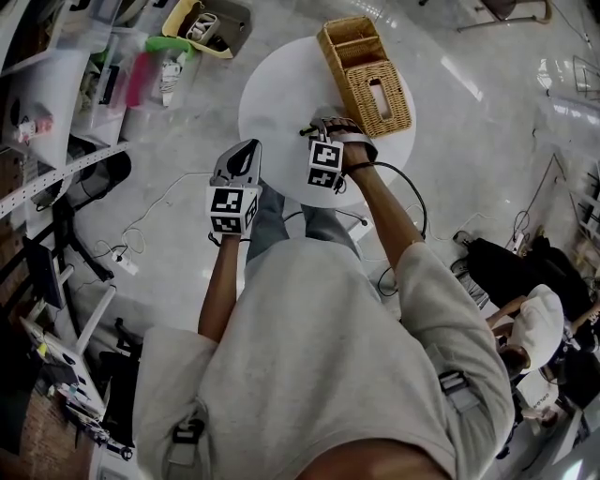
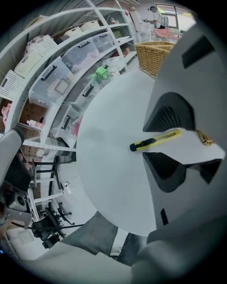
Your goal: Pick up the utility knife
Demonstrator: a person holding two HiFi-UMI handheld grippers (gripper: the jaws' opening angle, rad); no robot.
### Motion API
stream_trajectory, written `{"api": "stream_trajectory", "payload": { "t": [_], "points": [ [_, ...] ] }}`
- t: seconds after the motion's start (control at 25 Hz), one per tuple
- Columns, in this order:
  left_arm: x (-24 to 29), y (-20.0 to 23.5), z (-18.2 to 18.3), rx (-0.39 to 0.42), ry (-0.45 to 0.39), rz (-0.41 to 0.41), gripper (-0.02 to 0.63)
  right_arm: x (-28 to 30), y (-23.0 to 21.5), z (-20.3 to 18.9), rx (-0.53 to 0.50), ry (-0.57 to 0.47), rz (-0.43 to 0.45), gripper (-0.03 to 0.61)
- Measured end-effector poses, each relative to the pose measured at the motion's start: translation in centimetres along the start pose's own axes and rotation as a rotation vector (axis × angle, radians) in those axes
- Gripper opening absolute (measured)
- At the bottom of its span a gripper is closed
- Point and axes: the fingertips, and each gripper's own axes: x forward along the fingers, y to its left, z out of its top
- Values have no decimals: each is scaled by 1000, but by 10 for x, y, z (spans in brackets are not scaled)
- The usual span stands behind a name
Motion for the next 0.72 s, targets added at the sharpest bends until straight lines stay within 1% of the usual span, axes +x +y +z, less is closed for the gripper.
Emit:
{"api": "stream_trajectory", "payload": {
  "t": [0.28,0.44,0.56,0.72],
  "points": [
    [-1,2,-2,0,5,-5,21,9,5,3,6,11,78,139],
    [0,-1,-2,4,5,-13,21,9,10,2,32,-3,132,98],
    [0,-3,-2,5,6,-15,21,9,13,2,26,-5,139,72],
    [-2,-3,-4,9,7,-14,21,10,14,1,57,-7,127,71]
  ]
}}
